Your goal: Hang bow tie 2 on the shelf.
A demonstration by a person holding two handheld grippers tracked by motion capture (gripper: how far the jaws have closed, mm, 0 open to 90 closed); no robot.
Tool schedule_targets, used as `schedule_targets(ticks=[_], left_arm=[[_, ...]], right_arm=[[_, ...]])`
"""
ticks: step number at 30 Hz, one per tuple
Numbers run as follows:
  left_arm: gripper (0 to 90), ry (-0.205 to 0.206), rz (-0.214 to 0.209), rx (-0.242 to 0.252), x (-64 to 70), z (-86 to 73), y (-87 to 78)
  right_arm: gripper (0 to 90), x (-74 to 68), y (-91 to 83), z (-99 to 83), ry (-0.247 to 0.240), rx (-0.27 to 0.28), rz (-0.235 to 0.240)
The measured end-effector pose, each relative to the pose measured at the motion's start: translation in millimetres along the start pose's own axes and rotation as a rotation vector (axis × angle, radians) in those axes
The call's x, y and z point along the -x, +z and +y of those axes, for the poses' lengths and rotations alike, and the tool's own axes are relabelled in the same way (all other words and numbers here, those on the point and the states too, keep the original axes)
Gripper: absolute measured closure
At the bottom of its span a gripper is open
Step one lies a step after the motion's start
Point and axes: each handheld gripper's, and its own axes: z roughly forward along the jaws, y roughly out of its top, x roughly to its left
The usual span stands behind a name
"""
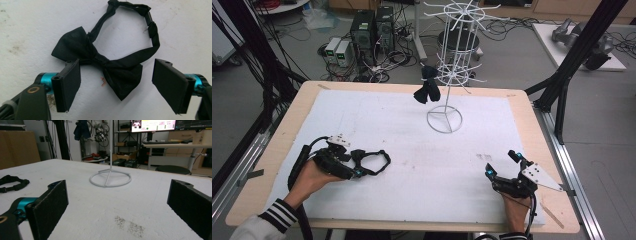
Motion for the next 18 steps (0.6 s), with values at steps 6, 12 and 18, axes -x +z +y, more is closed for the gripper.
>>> schedule_targets(ticks=[6, 12, 18], left_arm=[[28.1, -0.017, -0.007, -0.028, -1.1, 1.6, 5.9], [31.4, -0.04, -0.012, -0.048, -0.9, 2.9, 11.2], [31.7, -0.048, -0.001, -0.058, -1.0, 1.4, 13.4]], right_arm=[[2.7, 0.1, -0.1, -0.1, 0.005, 0.002, 0.003], [2.7, 0.1, -0.2, -0.1, 0.004, 0.002, 0.005], [2.7, 0.1, -0.3, -0.1, 0.004, 0.002, 0.005]])
